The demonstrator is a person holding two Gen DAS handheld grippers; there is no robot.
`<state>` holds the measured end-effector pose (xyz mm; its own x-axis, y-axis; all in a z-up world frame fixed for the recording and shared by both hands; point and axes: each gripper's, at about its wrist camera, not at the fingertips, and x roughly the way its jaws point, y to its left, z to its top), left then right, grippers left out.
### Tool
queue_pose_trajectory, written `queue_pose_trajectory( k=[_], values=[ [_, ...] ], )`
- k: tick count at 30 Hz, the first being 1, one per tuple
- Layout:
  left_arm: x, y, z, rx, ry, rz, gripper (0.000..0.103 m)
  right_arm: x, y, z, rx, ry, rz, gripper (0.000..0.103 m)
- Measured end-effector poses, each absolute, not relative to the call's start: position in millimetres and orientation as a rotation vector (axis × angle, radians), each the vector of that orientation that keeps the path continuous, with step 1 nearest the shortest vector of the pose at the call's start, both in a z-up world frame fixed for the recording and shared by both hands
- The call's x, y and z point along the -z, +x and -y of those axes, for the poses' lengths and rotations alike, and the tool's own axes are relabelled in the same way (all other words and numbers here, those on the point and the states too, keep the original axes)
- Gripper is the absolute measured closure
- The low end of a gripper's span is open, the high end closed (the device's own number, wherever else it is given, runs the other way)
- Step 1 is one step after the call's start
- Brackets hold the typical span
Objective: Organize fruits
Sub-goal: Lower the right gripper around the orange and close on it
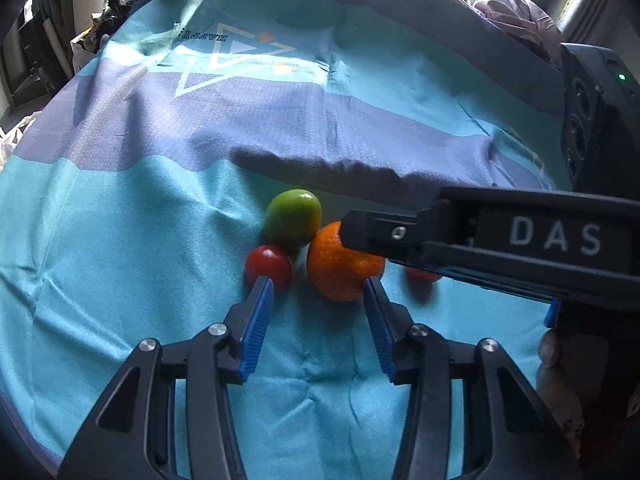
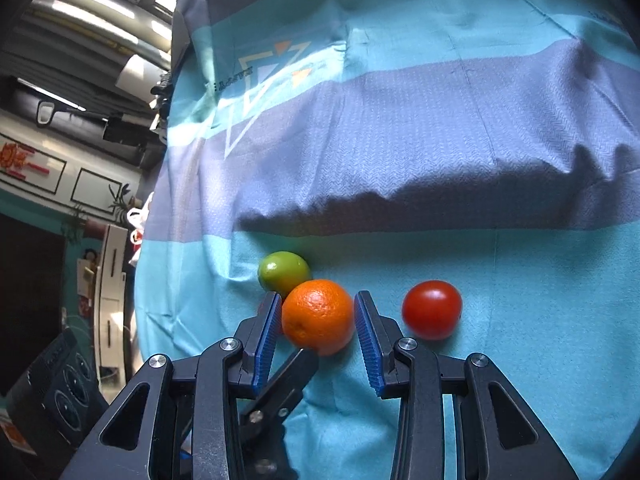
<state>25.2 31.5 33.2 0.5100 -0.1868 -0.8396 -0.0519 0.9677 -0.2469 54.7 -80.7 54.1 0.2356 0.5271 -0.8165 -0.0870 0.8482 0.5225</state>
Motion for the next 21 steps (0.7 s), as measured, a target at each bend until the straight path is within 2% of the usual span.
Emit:
queue_pose_trajectory(
  k=[8,10,14,21],
  values=[
    [-19.8,33.6,-27.0,0.1,-0.269,-1.081,0.059,-40.1,61.1,74.2,-0.453,0.424,-1.312,0.058],
    [-18.7,35.6,-27.2,0.114,-0.286,-1.079,0.063,-36.4,61.0,75.8,-0.465,0.446,-1.316,0.058],
    [-21.9,33.3,-25.9,0.114,-0.272,-1.065,0.065,-33.3,56.1,74.8,-0.48,0.453,-1.304,0.056],
    [-55.9,9.2,-15.6,0.141,-0.223,-0.936,0.065,-63.9,32.2,79.8,-0.496,0.439,-1.229,0.056]
  ],
)
